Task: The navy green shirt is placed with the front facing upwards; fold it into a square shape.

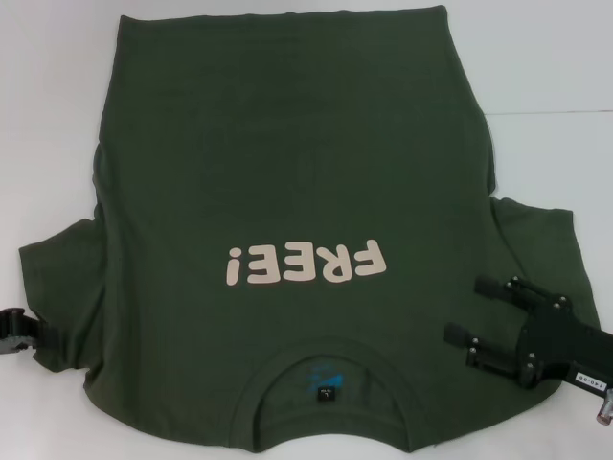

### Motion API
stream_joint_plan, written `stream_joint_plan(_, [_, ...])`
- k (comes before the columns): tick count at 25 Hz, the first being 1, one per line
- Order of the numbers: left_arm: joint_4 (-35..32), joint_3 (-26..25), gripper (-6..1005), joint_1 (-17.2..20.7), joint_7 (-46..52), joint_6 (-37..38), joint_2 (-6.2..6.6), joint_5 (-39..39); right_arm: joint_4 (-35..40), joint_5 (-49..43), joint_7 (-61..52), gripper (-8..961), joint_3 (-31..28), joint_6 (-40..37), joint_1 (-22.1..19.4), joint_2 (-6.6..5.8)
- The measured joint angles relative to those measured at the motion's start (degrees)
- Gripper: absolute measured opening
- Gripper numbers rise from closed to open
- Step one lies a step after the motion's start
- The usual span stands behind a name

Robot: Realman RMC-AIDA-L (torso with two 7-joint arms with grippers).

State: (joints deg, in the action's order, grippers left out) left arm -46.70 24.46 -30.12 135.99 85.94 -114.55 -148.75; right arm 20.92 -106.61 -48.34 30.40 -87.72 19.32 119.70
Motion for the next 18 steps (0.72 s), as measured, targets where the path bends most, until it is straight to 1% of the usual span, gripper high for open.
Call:
stream_joint_plan(4, [-0.20, -0.13, 47, -0.16, -0.12, 0.33, 0.08, 0.72, -0.05, 0.00, 0.00, 838, -0.32, 0.00, 0.02, 0.00])
stream_joint_plan(7, [-0.36, -0.67, 32, -0.26, -0.12, 0.57, 0.39, 1.49, -0.08, 0.00, 0.00, 838, -0.53, -0.05, 0.03, 0.00])
stream_joint_plan(15, [-0.55, -4.62, 33, -1.25, -0.72, 3.11, 1.55, 2.38, -0.09, 0.00, 0.00, 838, -0.67, -0.09, 0.28, 0.05])
stream_joint_plan(18, [-1.62, -5.70, 33, -1.39, -0.85, 4.05, 1.81, 2.41, -0.10, 0.05, 0.00, 838, -0.70, -0.09, 0.29, 0.08])
